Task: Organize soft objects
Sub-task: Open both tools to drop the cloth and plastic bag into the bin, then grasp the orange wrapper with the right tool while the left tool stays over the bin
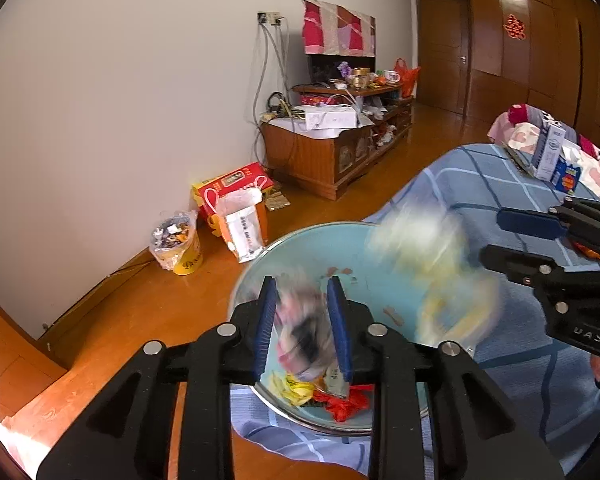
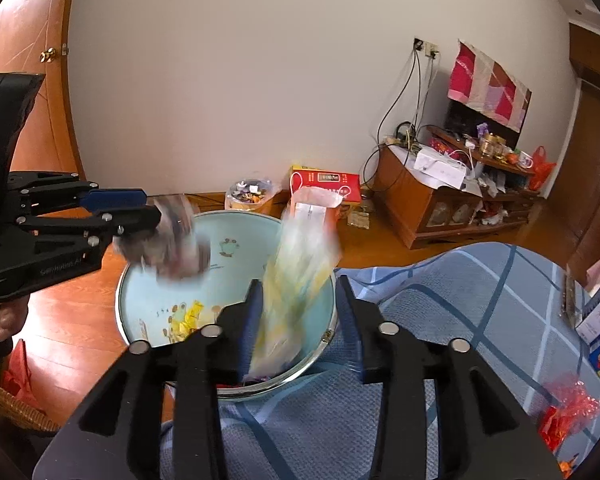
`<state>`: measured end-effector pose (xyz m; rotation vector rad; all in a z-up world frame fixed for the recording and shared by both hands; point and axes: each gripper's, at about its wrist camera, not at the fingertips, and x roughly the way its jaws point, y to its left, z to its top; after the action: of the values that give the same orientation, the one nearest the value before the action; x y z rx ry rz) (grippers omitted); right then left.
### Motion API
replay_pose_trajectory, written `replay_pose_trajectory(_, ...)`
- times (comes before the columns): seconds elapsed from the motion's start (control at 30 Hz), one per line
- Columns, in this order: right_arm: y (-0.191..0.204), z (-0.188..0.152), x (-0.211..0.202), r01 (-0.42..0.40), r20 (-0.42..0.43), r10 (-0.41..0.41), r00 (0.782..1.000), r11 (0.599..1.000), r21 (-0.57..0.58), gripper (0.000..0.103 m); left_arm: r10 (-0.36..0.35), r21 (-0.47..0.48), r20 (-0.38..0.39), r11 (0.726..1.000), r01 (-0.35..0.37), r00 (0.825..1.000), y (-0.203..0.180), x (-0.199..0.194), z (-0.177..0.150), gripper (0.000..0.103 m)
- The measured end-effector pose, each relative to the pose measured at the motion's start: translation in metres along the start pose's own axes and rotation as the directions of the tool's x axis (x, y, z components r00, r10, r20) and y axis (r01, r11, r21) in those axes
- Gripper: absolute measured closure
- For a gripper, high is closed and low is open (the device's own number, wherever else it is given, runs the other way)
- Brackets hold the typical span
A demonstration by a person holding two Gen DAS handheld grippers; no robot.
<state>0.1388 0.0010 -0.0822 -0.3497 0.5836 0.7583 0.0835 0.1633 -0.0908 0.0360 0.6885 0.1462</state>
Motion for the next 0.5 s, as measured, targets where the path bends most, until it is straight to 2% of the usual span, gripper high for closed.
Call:
replay_pose_trajectory(0.03, -0.001, 0.0, 0.0, -0.001, -0.003, 0.001, 1.0, 1.0, 0.007, 0.065, -0.001, 0.003, 0.0, 1.0, 0.001, 1.0, -0.001, 0.0, 0.0, 0.075)
replay_pose_trajectory(0.17, -0.003, -0.002, -0.001, 0.008, -0.006, -0.008, 1.0, 1.0, 0.017, 0.063, 0.008, -0.004, 0.004, 1.0, -0.008, 1.0, -0.002, 0.0, -0.001, 0.058)
replay_pose_trajectory(0.3, -0.008, -0.005, -0.002, 0.024, -0.012, -0.024, 1.0, 0.999, 0.03, 0.061, 0.02, -0.019, 0.001, 1.0, -0.02, 1.0, -0.001, 0.001, -0.003, 0.049)
replay_pose_trajectory(0.37, -0.011, -0.008, -0.005, 0.041, -0.017, -0.04, 0.999, 0.999, 0.034, 0.061, 0.024, -0.022, 0.001, 0.999, -0.024, 1.0, -0.001, 0.002, -0.005, 0.038)
replay_pose_trajectory(0.5, -0.029, -0.021, -0.016, 0.085, -0.027, -0.084, 0.996, 0.994, 0.063, 0.058, 0.012, -0.02, -0.027, 1.0, -0.012, 1.0, -0.009, 0.009, -0.01, 0.032)
